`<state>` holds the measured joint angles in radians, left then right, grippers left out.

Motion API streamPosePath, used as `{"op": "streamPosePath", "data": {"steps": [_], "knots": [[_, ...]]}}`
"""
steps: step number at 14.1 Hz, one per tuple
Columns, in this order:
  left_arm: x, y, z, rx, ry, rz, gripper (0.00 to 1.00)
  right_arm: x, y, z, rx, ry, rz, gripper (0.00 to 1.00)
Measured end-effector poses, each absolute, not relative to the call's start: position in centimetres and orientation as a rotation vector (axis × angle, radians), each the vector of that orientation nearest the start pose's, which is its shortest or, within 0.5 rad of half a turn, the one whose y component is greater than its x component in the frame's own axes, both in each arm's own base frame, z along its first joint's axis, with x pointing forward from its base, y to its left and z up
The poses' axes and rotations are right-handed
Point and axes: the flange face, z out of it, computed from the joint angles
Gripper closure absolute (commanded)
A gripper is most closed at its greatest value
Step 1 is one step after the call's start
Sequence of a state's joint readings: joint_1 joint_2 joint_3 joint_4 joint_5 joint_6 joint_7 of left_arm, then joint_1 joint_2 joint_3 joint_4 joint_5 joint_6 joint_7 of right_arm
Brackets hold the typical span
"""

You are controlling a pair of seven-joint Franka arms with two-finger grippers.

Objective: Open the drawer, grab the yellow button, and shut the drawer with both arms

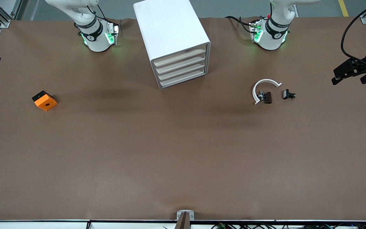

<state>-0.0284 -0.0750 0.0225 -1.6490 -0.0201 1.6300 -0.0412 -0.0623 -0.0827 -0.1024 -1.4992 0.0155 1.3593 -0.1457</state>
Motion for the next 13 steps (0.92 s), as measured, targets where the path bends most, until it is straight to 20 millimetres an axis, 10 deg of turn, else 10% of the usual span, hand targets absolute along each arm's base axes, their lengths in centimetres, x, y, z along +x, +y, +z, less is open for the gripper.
{"op": "streamPosePath", "data": {"steps": [13], "knots": [[53.43, 0.19, 62.51, -3.162, -0.079, -0.01, 0.0, 49.77, -8.45, 68.3, -3.108, 0.027, 0.082, 0.0]]}}
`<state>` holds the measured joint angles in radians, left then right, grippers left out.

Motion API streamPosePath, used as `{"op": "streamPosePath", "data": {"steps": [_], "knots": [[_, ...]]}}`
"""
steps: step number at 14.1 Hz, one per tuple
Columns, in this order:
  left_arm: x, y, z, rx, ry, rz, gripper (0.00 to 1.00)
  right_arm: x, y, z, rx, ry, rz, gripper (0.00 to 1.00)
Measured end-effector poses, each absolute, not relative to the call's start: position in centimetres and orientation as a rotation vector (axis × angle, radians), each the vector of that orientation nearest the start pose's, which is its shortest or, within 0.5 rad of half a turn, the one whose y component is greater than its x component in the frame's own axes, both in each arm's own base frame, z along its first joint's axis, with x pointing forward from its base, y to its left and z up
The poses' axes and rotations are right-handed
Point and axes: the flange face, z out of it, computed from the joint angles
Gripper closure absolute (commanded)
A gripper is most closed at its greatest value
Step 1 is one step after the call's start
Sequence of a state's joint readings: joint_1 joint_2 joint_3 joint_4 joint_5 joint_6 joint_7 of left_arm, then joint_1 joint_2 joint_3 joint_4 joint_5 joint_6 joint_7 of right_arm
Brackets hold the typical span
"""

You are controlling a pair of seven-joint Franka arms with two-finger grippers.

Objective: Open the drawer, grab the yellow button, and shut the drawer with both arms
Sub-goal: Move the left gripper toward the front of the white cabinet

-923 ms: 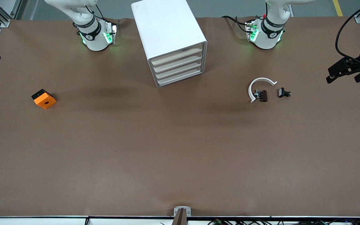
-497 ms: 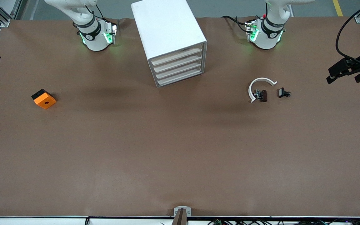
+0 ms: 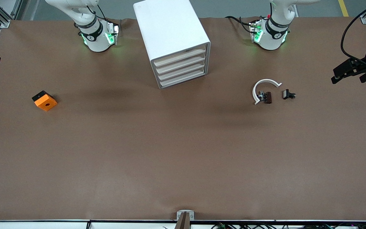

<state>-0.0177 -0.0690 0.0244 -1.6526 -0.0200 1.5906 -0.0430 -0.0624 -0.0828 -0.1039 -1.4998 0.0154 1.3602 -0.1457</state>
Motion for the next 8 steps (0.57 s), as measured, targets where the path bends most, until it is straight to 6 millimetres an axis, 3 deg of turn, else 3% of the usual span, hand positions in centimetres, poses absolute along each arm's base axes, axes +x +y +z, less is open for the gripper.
{"op": "streamPosePath", "data": {"steps": [3, 8], "knots": [[54.4, 0.4, 59.1, -3.158, -0.085, 0.112, 0.0, 49.8, -8.5, 68.4, -3.109, 0.027, 0.074, 0.0], [59.1, 0.1, 49.0, -3.141, -0.081, 0.276, 0.0, 49.9, -8.5, 68.8, -3.114, 0.027, 0.031, 0.0]]}}
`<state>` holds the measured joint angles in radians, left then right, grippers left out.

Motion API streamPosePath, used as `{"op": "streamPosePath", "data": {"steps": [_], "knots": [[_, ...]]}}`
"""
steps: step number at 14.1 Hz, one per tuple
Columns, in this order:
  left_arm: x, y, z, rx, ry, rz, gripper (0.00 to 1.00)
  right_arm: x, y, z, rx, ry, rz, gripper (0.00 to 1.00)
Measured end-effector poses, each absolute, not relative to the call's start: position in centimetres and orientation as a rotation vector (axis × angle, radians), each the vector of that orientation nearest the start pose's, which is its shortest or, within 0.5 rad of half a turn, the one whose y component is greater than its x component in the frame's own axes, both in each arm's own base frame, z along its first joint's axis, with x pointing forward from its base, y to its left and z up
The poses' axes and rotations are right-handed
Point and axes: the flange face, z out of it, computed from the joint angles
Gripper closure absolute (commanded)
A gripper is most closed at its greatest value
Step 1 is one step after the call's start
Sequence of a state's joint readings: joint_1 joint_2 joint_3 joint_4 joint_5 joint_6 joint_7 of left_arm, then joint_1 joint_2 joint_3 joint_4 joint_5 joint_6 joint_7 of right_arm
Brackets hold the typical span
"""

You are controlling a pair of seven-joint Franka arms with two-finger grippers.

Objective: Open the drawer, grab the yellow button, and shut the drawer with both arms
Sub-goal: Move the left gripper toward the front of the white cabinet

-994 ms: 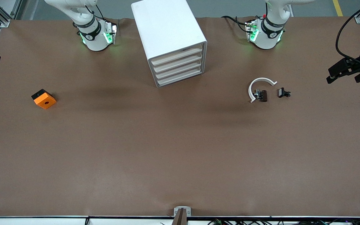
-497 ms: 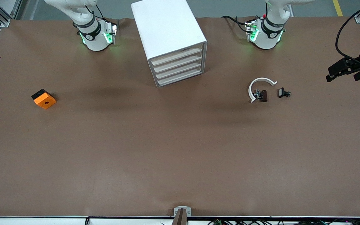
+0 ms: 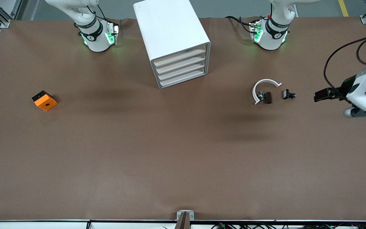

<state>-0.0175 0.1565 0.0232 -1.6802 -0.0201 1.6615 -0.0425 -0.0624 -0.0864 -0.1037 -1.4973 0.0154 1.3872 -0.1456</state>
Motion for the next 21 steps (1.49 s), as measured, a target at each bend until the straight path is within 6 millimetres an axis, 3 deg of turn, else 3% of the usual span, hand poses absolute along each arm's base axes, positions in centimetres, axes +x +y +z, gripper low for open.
{"op": "streamPosePath", "data": {"steps": [4, 7, 10, 14, 17, 21], "knots": [[61.5, -1.1, 41.2, -3.118, -0.112, 0.386, 0.0, 49.9, -8.4, 68.9, -3.114, 0.025, 0.027, 0.0], [61.9, -5.2, 37.6, -3.068, -0.245, 0.448, 0.0, 49.9, -8.4, 68.9, -3.114, 0.025, 0.026, 0.0], [61.6, -10.3, 37.1, -3.006, -0.437, 0.434, 0.0, 49.9, -8.4, 68.9, -3.114, 0.024, 0.026, 0.0], [61.7, -15.5, 37.1, -2.926, -0.725, 0.401, 0.0, 49.9, -8.4, 68.9, -3.114, 0.024, 0.026, 0.0], [62.3, -18.3, 36.2, -2.866, -1.026, 0.451, 0.0, 49.9, -8.4, 68.9, -3.114, 0.025, 0.027, 0.0], [63.7, -20.4, 34.5, -2.671, -1.492, 0.6, 0.0, 49.9, -8.4, 68.9, -3.114, 0.024, 0.027, 0.0]]}}
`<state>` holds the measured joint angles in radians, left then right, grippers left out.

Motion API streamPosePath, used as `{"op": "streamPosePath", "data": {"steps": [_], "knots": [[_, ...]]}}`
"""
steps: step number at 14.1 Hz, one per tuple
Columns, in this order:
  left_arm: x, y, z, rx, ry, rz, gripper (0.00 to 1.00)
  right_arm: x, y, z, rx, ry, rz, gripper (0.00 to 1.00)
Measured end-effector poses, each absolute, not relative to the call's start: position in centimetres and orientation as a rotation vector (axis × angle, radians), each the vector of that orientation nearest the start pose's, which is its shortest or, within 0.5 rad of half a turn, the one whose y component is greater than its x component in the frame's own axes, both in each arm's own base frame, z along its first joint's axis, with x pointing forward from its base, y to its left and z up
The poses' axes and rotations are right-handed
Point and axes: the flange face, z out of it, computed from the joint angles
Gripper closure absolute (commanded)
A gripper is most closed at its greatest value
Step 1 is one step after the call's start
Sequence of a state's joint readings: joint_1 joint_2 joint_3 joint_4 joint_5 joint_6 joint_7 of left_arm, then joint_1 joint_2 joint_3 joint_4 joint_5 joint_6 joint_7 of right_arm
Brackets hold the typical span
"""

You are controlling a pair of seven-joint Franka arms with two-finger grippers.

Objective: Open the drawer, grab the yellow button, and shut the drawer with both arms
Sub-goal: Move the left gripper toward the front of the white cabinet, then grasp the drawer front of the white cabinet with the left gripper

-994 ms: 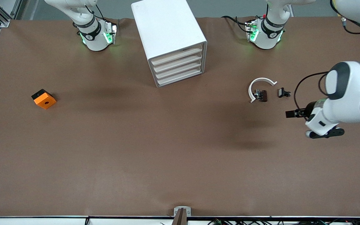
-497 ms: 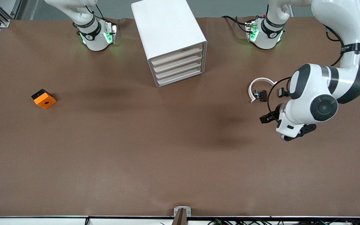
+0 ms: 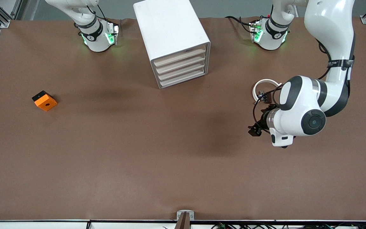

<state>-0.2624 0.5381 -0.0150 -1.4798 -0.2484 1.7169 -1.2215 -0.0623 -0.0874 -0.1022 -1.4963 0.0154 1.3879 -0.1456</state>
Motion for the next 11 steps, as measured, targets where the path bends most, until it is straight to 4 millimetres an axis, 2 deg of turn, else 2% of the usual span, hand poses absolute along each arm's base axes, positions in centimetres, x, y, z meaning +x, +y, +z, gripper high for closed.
{"op": "streamPosePath", "data": {"steps": [5, 8, 11], "knots": [[63.2, -24.1, 30.7, -2.39, -1.801, 0.807, 0.0, 49.9, -8.4, 68.9, -3.114, 0.024, 0.028, 0.0], [63.2, -24.8, 28.9, -2.191, -1.95, 0.966, 0.0, 49.9, -8.4, 68.9, -3.114, 0.024, 0.028, 0.0], [62.4, -25.1, 28.0, -2.014, -1.96, 1.117, 0.0, 49.9, -8.4, 68.9, -3.114, 0.024, 0.028, 0.0]]}}
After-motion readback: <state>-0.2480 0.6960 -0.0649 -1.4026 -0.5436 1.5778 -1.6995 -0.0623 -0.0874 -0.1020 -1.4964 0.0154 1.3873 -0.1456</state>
